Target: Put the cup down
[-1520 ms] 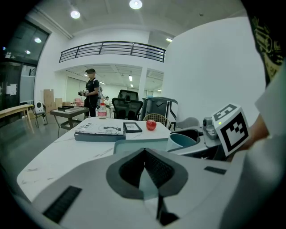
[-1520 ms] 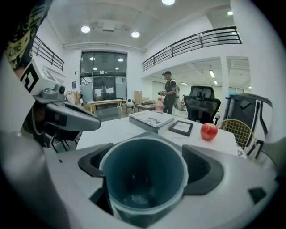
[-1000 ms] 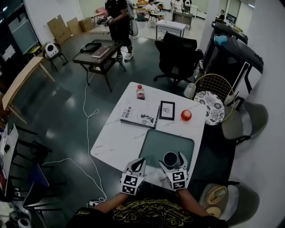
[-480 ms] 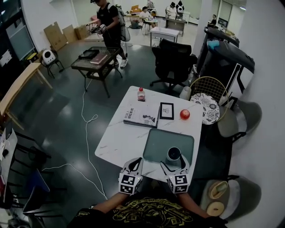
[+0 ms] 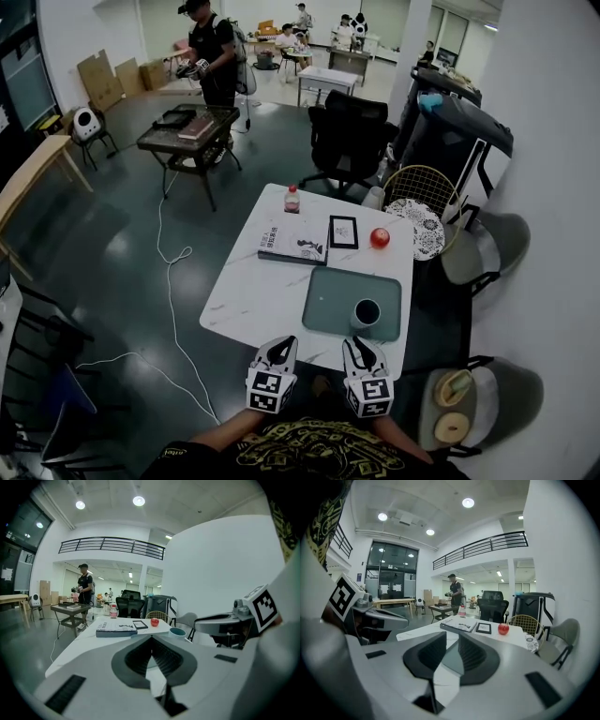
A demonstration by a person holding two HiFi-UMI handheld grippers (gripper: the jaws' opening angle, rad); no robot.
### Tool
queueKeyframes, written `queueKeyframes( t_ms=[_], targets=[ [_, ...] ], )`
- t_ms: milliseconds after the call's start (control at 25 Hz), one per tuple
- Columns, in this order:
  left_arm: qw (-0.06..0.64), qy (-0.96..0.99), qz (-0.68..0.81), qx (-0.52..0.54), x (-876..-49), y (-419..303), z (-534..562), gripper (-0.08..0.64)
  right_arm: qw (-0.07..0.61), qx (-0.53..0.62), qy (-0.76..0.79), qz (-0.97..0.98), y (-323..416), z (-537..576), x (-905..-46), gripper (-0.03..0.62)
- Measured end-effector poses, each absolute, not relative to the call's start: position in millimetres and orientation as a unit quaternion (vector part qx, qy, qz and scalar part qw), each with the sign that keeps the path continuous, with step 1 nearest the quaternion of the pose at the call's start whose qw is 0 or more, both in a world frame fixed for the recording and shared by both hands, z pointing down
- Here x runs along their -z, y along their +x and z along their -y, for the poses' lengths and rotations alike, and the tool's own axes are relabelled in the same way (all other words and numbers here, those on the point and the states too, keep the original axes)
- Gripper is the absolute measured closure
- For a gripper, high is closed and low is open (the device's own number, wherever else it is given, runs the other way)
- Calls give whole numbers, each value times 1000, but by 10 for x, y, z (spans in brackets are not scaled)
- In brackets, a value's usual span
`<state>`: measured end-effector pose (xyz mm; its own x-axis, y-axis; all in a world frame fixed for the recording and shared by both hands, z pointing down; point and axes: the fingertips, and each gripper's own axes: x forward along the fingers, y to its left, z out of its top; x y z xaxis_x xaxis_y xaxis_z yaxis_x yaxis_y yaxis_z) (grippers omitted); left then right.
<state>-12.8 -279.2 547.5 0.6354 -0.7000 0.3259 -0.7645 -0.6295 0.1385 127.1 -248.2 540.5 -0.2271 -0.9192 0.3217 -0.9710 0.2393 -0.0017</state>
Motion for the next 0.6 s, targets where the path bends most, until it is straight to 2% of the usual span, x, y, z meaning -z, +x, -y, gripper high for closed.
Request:
queueKeyframes(
  t_ms=[120,600],
  targets=[
    [137,900,397,-117,-5453,-196,2672,549,126,-117,610,774,1147,2337,-5378,582],
    [161,902,386,-106,-5510,-458,2383,549,129,-117,601,780,752,2006,-5197,584]
  ],
)
